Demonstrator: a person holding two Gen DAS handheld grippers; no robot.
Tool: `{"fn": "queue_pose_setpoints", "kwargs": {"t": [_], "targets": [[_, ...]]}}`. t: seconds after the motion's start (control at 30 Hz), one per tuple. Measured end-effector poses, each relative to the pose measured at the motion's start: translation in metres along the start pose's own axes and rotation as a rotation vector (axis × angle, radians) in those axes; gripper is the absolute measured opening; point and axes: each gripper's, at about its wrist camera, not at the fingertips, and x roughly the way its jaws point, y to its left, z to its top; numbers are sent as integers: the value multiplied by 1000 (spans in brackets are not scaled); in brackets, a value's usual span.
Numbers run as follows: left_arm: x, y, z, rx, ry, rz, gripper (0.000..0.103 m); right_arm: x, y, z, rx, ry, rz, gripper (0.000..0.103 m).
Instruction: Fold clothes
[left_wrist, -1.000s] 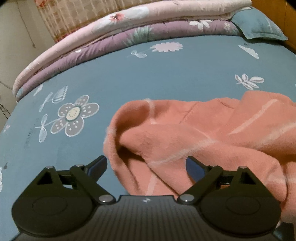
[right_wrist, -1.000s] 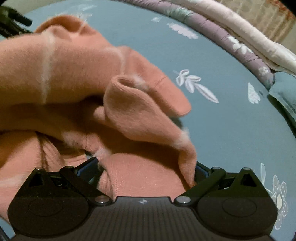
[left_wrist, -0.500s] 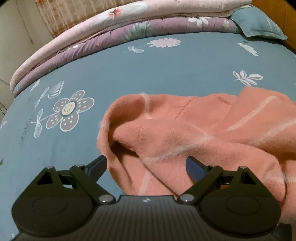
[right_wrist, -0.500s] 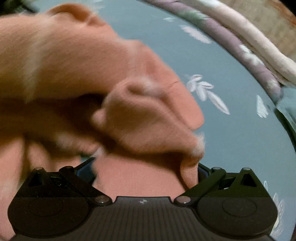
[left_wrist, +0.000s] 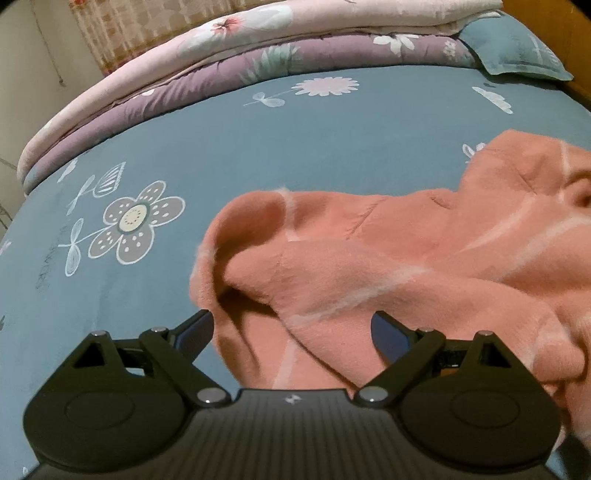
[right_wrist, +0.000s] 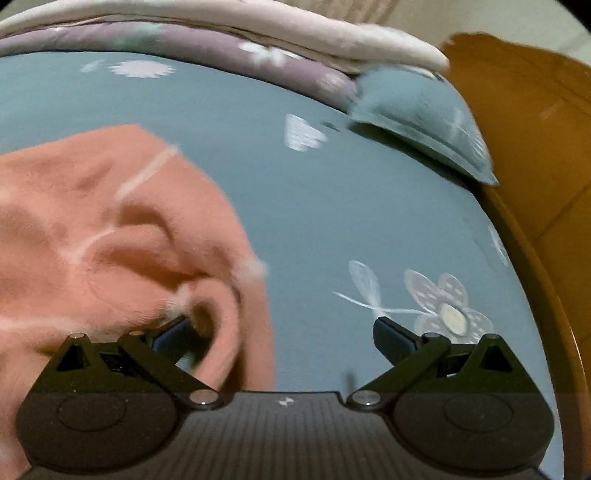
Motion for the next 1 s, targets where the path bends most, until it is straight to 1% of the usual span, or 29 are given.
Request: {"fn": "queue_pose_setpoints", "kwargs": {"t": [0.1, 0.13, 0.2, 0.23, 0.27, 0.3, 0.4, 0.47, 0.53, 0.57, 0.63, 0.67, 0.7, 0.8, 0.83, 0.87, 0.9, 1.0], "targets": [[1, -4, 1, 10, -2, -4, 92, 4, -19, -2, 23, 10, -53, 103], [1, -5, 2, 10, -2, -5, 92, 6, -23, -2, 29, 8, -108, 103], [0, -5, 3, 8, -1, -4, 92, 17, -41, 4, 79, 15, -168, 103], [0, -5, 3, 8, -1, -5, 92, 20, -53, 5, 128, 32, -160, 103], [0, -5, 3, 9, -1, -5, 92, 20, -63, 4, 166, 49, -130, 103], [1, -5, 3, 8, 0, -5, 92, 19, -65, 4, 151, 58, -119, 103], [3, -5, 5, 4, 5, -5, 92, 16, -56, 5, 51, 73, -106, 103], [5, -7, 7, 1, 7, -4, 92, 5, -44, 5, 2, 50, -13, 103], [6, -9, 10, 4, 7, -5, 92, 5, -28, 9, -71, 47, 31, 103], [6, -11, 10, 8, 6, -7, 92, 9, -20, 10, -115, 56, 15, 103], [7, -13, 11, 17, 5, -7, 92, 22, -6, 8, -199, 88, -47, 103], [7, -14, 12, 21, 4, -8, 92, 28, -6, 6, -210, 102, -72, 103], [7, -13, 11, 19, 6, -8, 92, 34, -8, 3, -210, 113, -95, 103], [7, -10, 9, 7, 14, -5, 92, 40, -37, 1, -124, 114, -176, 103], [8, -9, 8, 3, 19, -1, 92, 39, -49, 1, -76, 114, -163, 103], [9, -7, 7, 0, 24, 3, 92, 36, -63, 1, -22, 114, -132, 103], [11, -6, 7, -4, 29, 7, 92, 35, -71, 1, -3, 115, -121, 103], [15, -5, 8, -14, 37, 9, 92, 37, -89, 2, -12, 120, -137, 103]]}}
